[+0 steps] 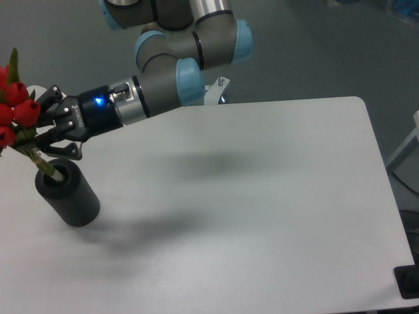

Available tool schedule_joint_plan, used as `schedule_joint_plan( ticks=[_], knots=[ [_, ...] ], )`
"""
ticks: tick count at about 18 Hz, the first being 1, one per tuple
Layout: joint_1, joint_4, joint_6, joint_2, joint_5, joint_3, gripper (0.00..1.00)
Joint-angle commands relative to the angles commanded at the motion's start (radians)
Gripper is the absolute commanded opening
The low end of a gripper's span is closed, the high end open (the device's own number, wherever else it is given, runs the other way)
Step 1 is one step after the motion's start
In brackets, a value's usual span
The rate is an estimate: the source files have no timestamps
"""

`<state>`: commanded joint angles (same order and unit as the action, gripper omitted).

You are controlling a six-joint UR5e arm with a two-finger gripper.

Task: Insert the flowers into the vase
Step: 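Lower the tulip stems down into the black vase, then open the gripper to release the tulips and pull back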

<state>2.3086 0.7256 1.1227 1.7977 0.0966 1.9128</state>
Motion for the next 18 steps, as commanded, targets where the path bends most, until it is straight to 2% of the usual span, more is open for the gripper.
schedule_joint_plan(
  ticks=[5, 13, 15, 17, 18],
  knots=[
    [0.008, 0.000, 0.112, 0.046, 0.003, 0.055, 0.33],
    [0.011, 0.000, 0.150, 0.088, 0.006, 0.083, 0.34],
    [0.011, 0.000, 0.161, 0.098, 0.006, 0.092, 0.41],
    [0.011, 0.000, 0.170, 0.103, 0.006, 0.094, 0.43],
    [0.011, 0.000, 0.170, 0.103, 0.005, 0.100, 0.55]
  ],
)
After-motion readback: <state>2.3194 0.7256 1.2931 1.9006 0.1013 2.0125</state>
